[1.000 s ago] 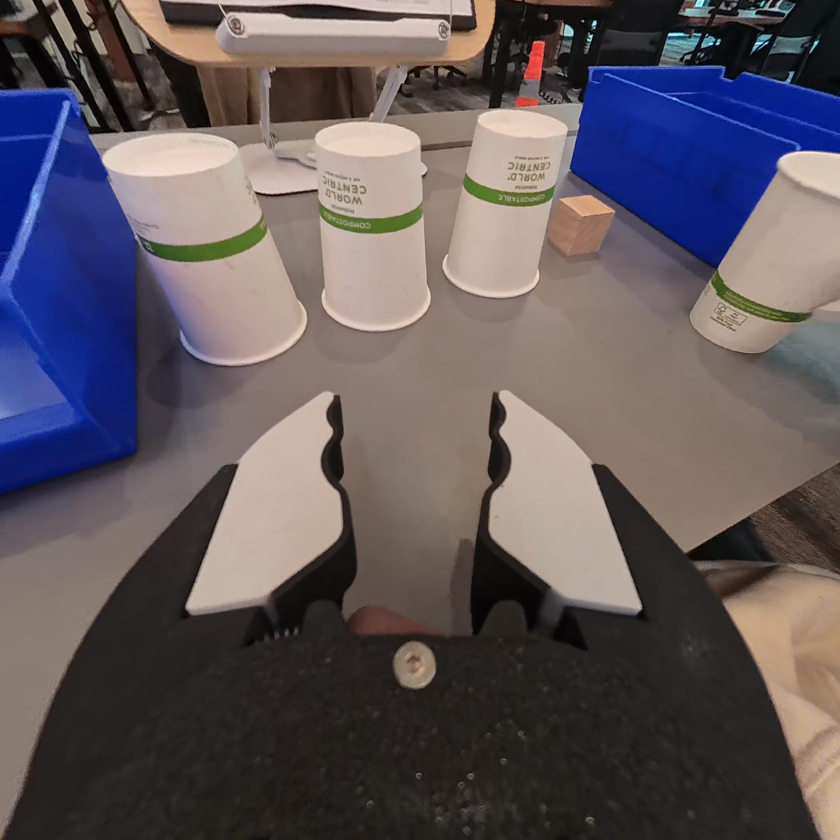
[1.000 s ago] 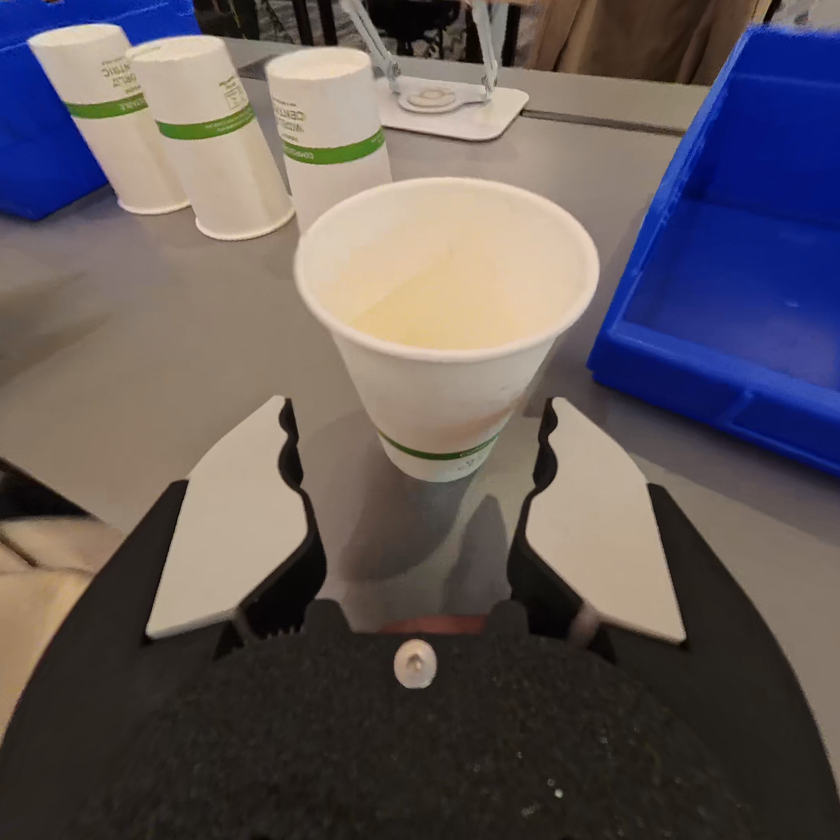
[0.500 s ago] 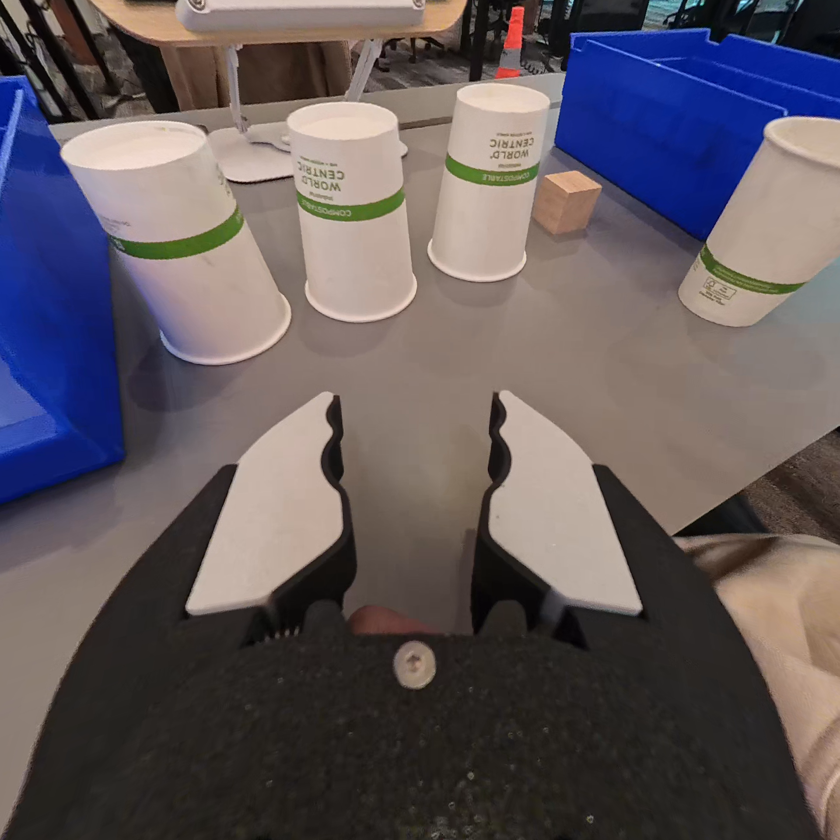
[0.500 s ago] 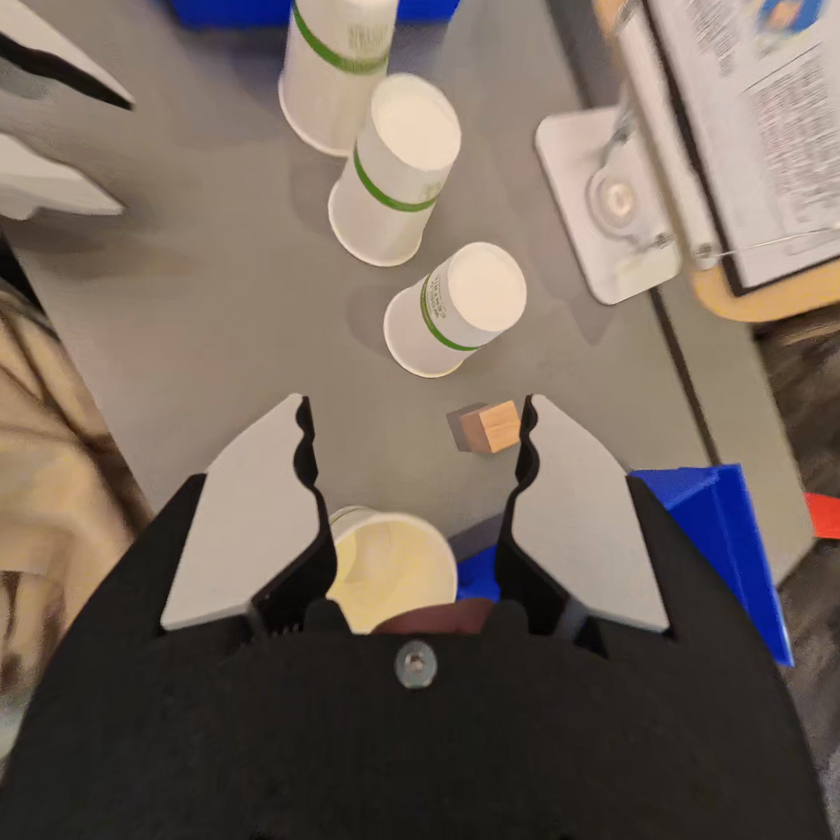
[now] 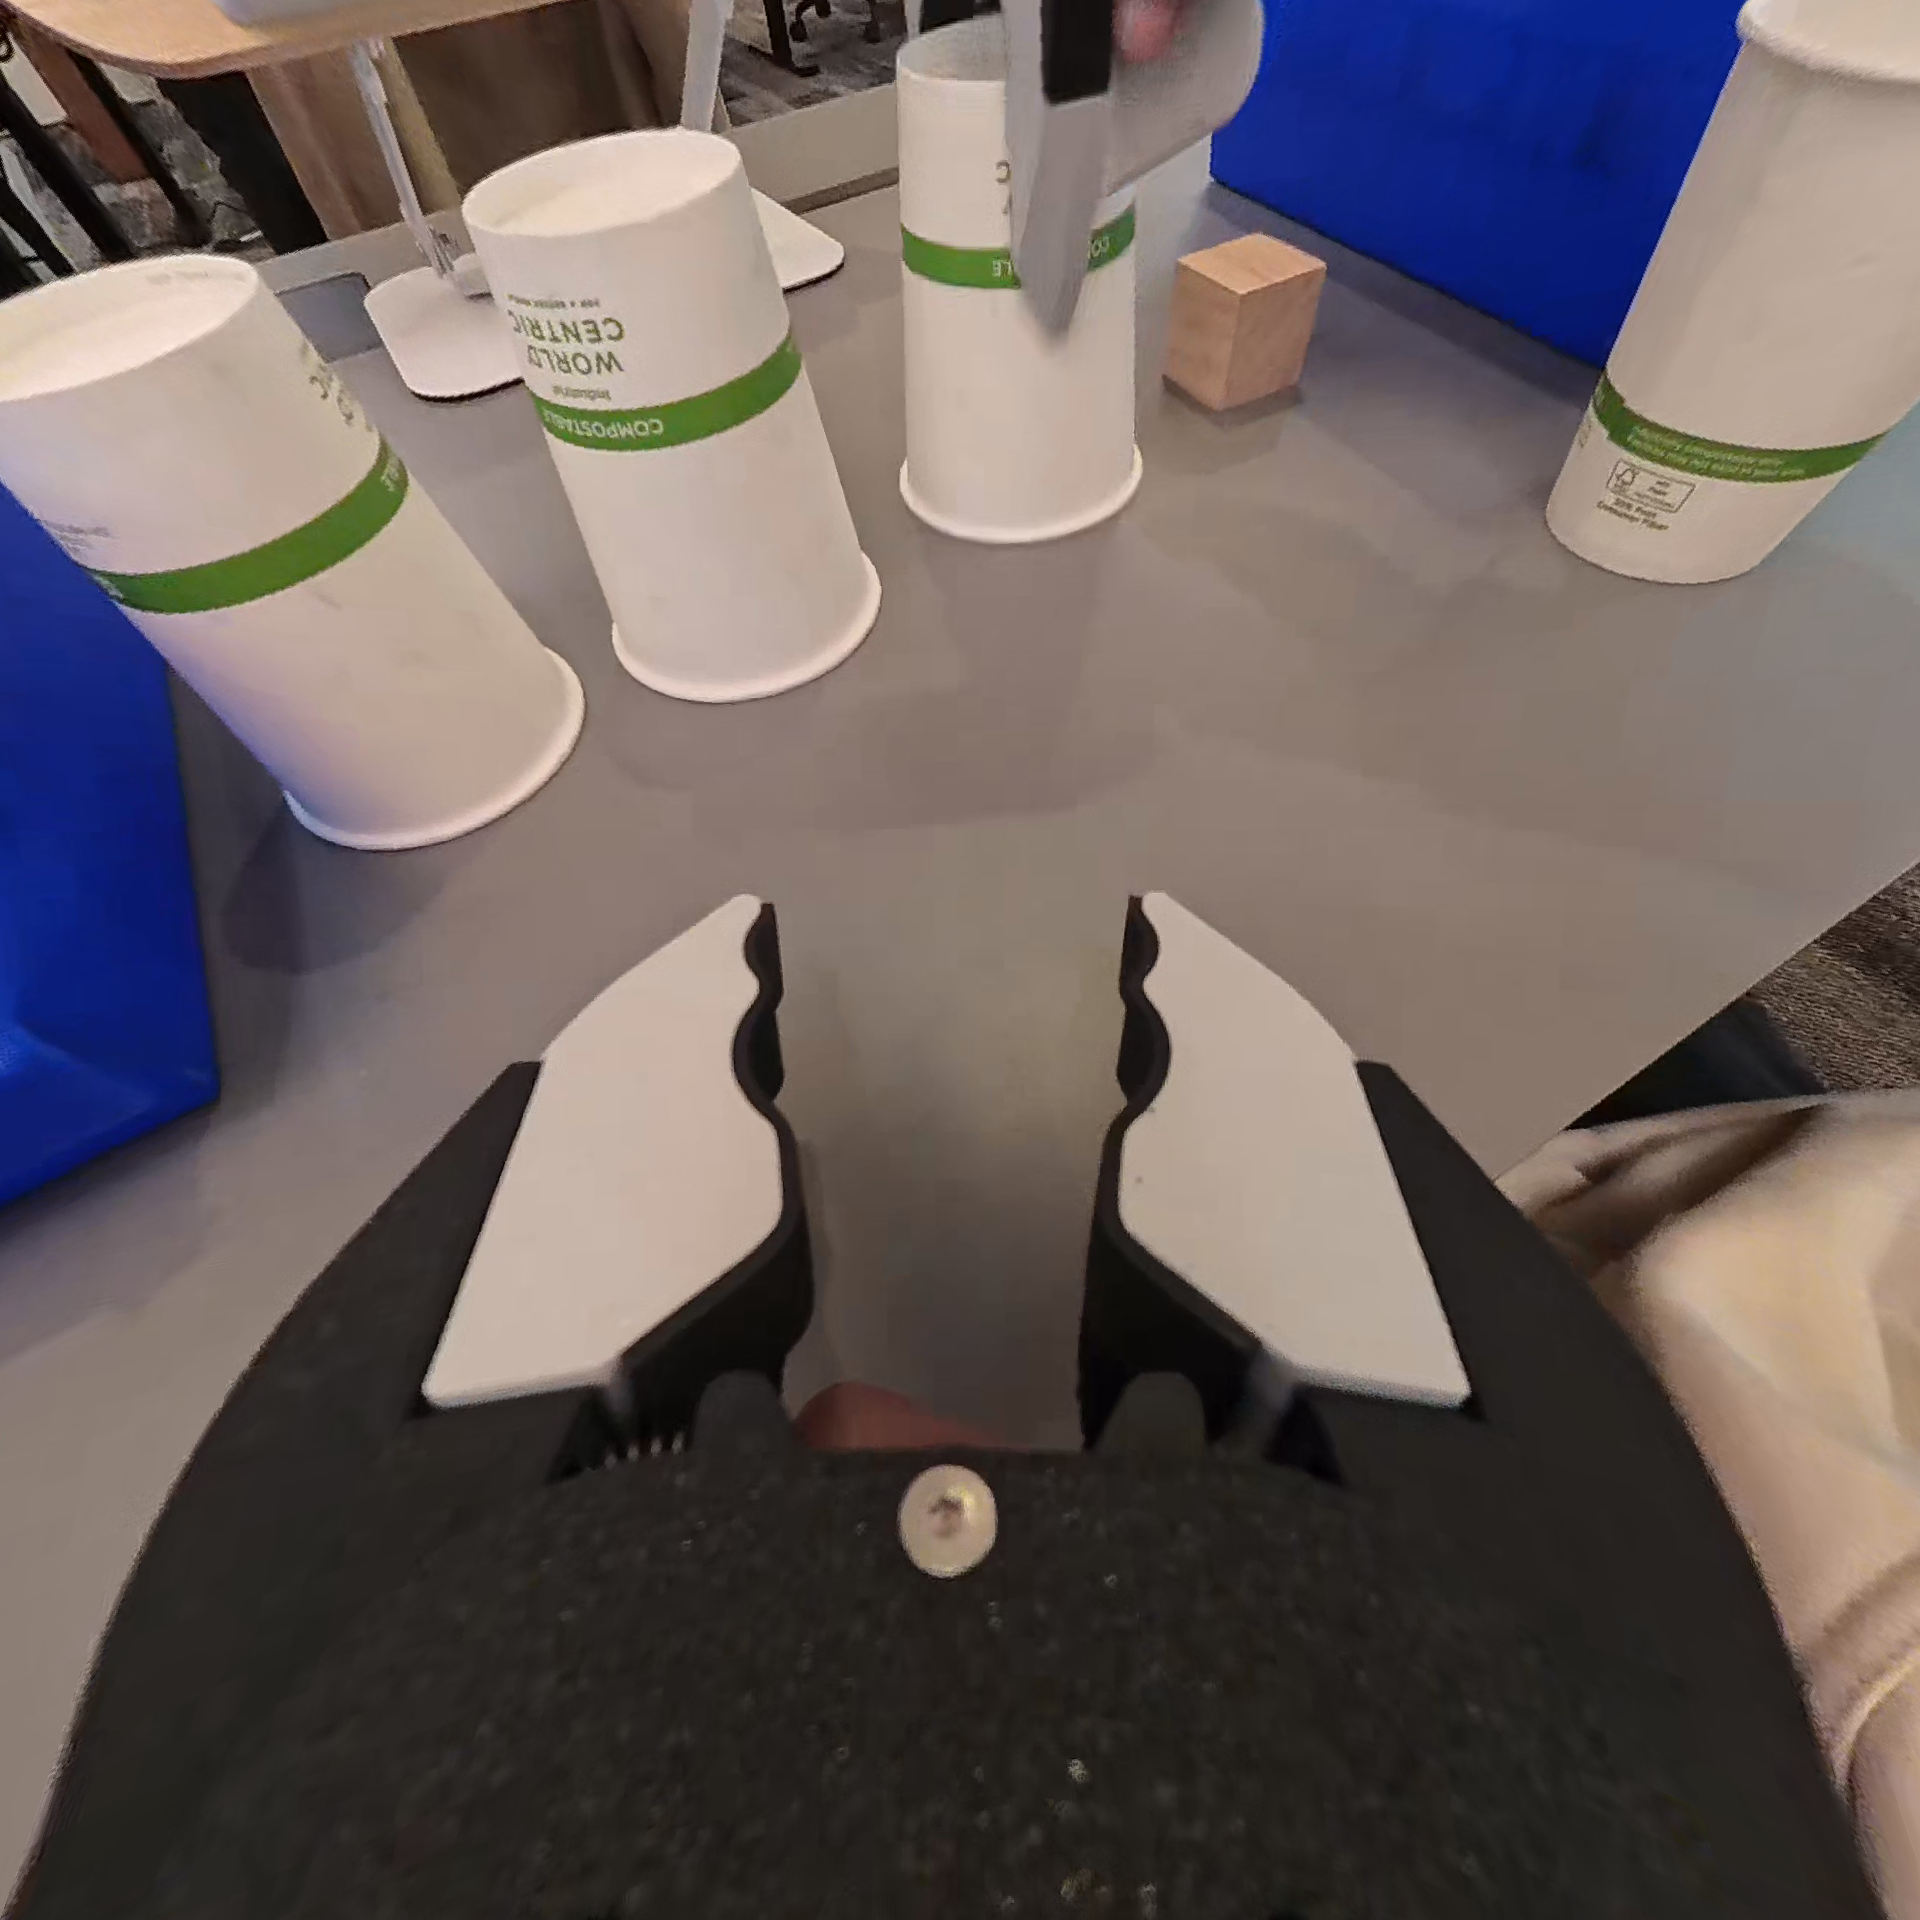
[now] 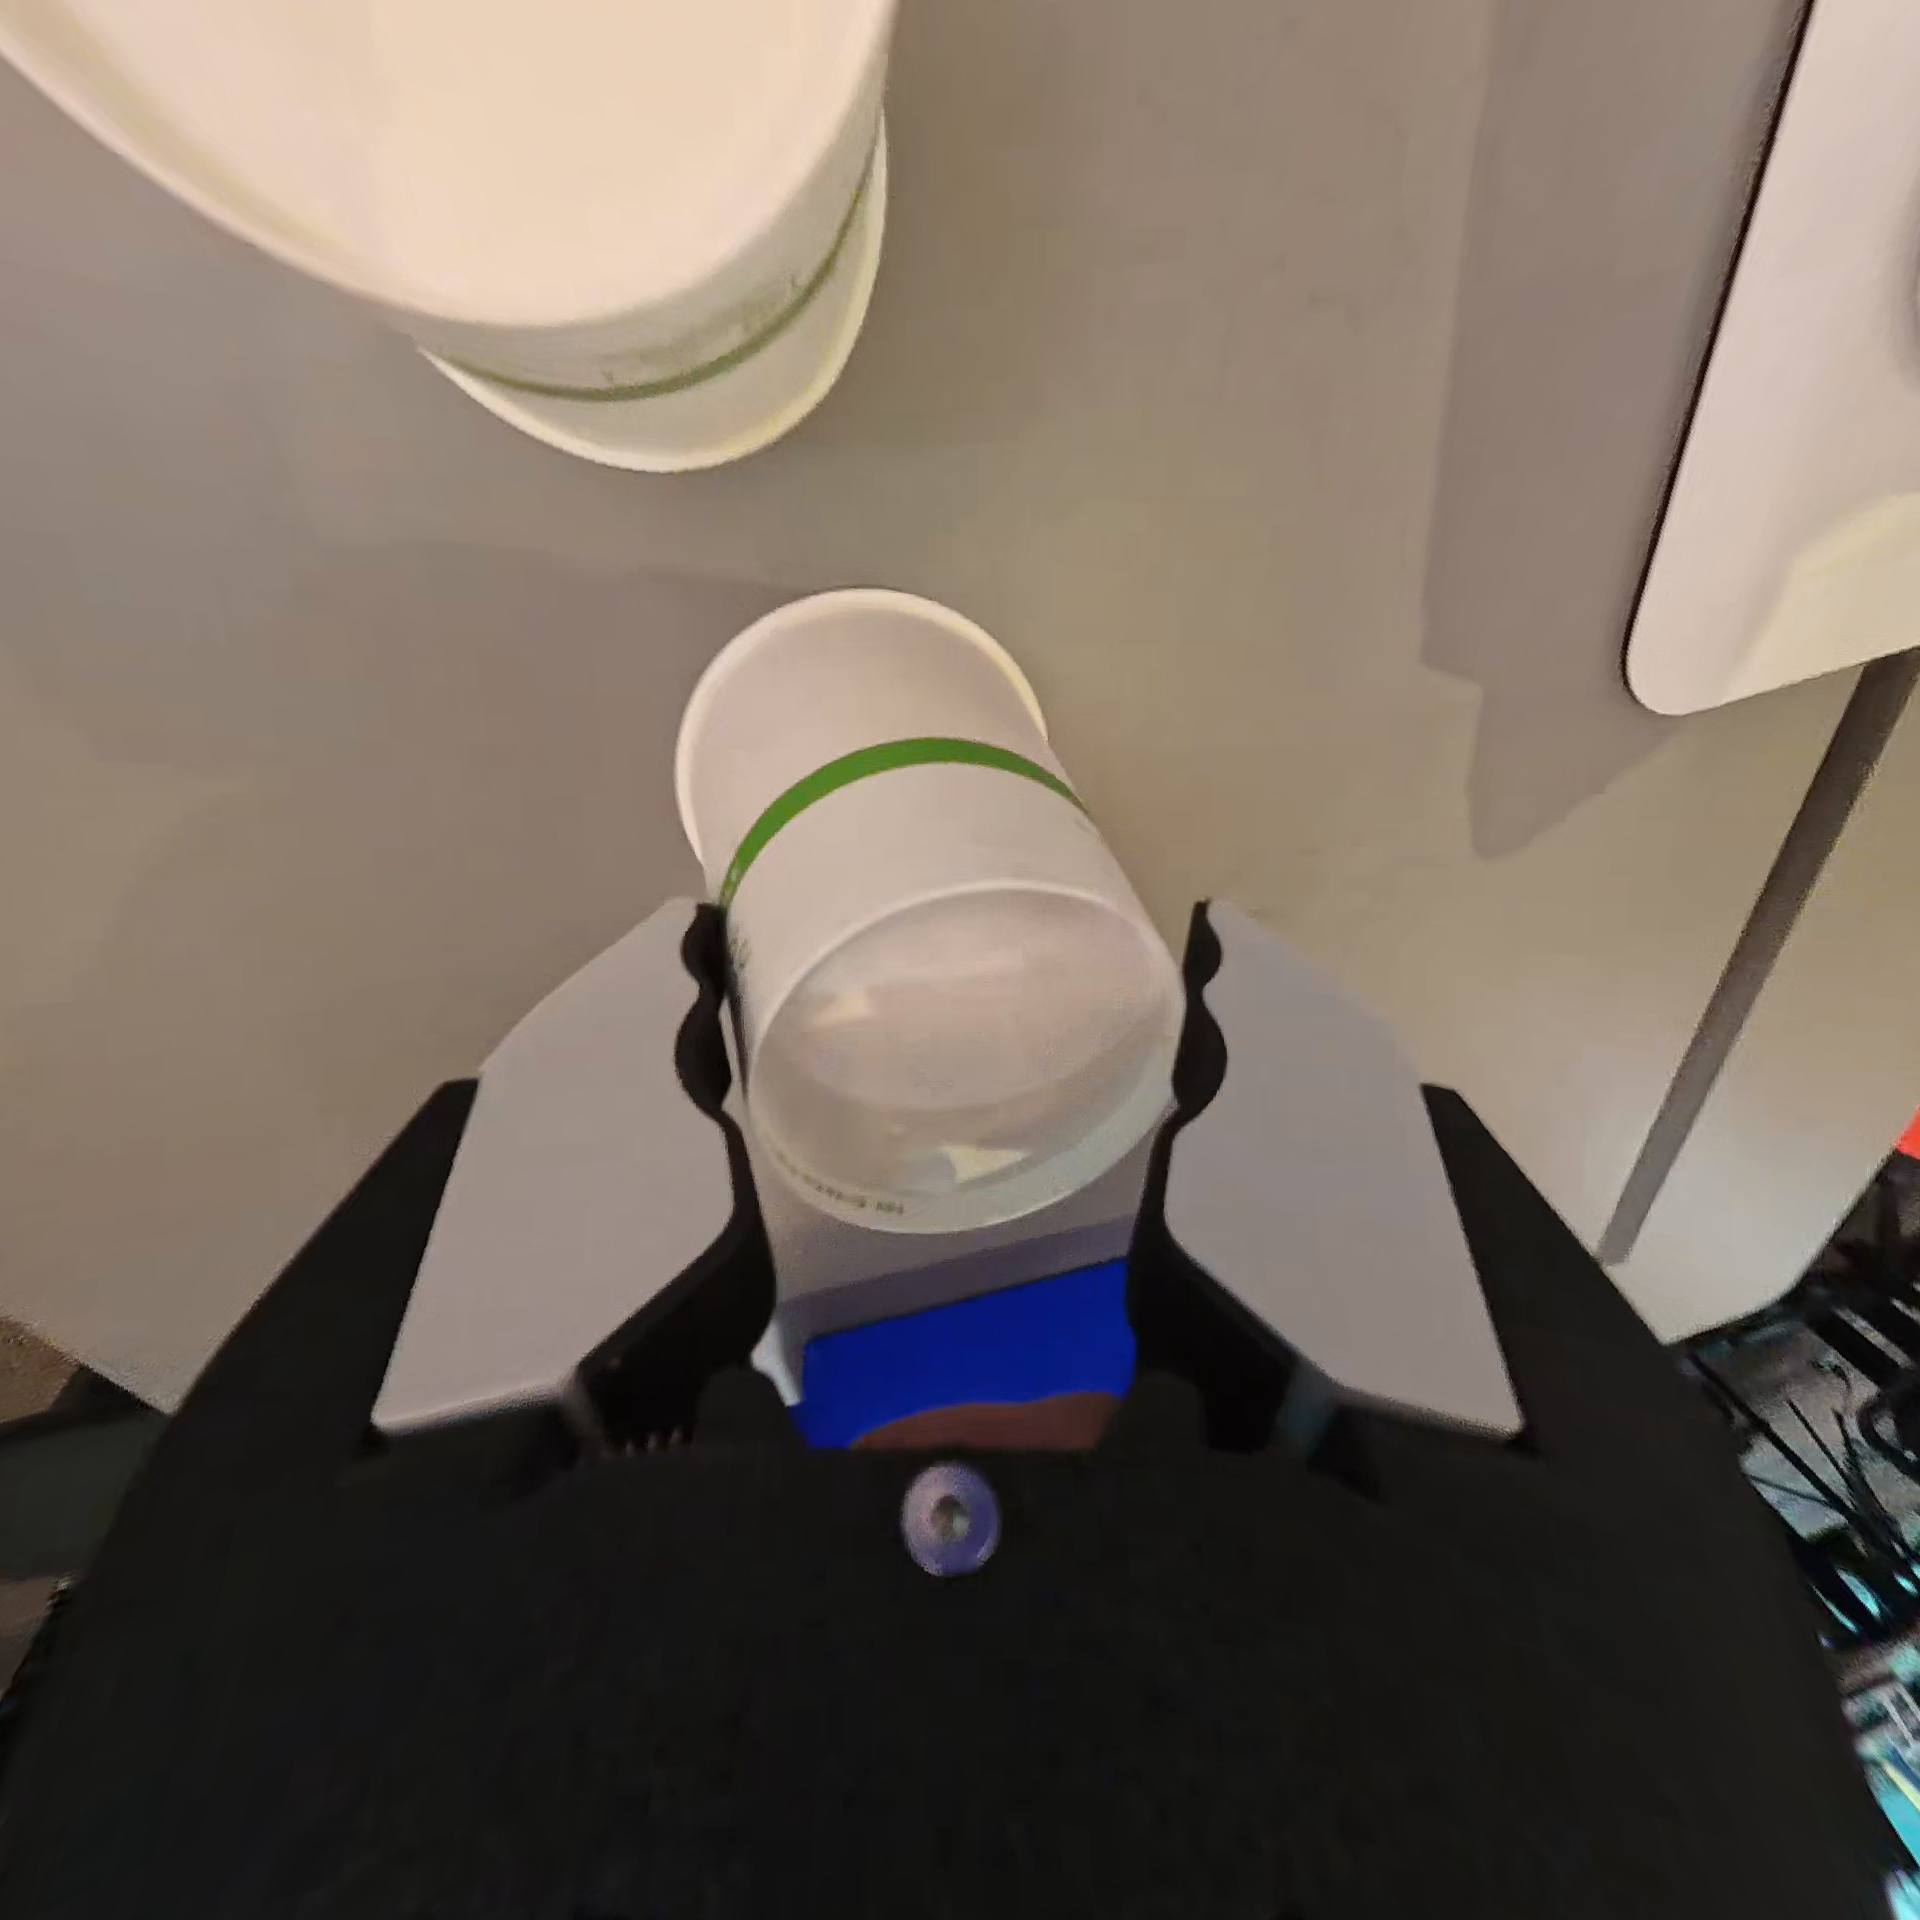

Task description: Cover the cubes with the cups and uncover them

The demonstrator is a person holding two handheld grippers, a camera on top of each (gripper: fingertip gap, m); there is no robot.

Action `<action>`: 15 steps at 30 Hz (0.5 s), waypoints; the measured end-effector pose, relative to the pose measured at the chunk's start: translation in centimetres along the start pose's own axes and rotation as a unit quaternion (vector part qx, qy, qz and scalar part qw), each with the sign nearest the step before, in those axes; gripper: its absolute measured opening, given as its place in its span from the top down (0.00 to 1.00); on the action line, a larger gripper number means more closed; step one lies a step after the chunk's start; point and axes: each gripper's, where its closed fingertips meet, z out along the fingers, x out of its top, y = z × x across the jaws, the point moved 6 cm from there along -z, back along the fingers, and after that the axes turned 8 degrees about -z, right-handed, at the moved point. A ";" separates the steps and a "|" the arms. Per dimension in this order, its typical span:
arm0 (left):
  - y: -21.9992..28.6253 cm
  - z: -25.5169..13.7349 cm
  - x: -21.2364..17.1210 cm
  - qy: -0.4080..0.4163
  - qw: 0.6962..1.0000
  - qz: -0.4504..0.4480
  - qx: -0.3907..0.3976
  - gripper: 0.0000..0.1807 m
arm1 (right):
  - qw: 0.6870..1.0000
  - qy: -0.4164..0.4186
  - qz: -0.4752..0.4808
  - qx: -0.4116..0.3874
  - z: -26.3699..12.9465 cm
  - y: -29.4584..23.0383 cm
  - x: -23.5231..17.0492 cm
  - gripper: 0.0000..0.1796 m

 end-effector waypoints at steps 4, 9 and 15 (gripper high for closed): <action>-0.3 -0.3 0.3 0.007 1.000 -0.004 -0.001 0.66 | 0.998 0.064 0.007 0.001 -2.2 -0.4 -0.6 0.54; -0.5 -0.4 0.5 0.008 1.000 -0.006 -0.010 0.66 | 0.969 0.230 0.087 -0.024 -8.7 -1.4 -3.6 0.54; 0.1 -0.8 0.9 0.019 0.997 0.021 -0.067 0.66 | 0.843 0.491 0.216 0.031 -15.1 -6.5 -8.9 0.54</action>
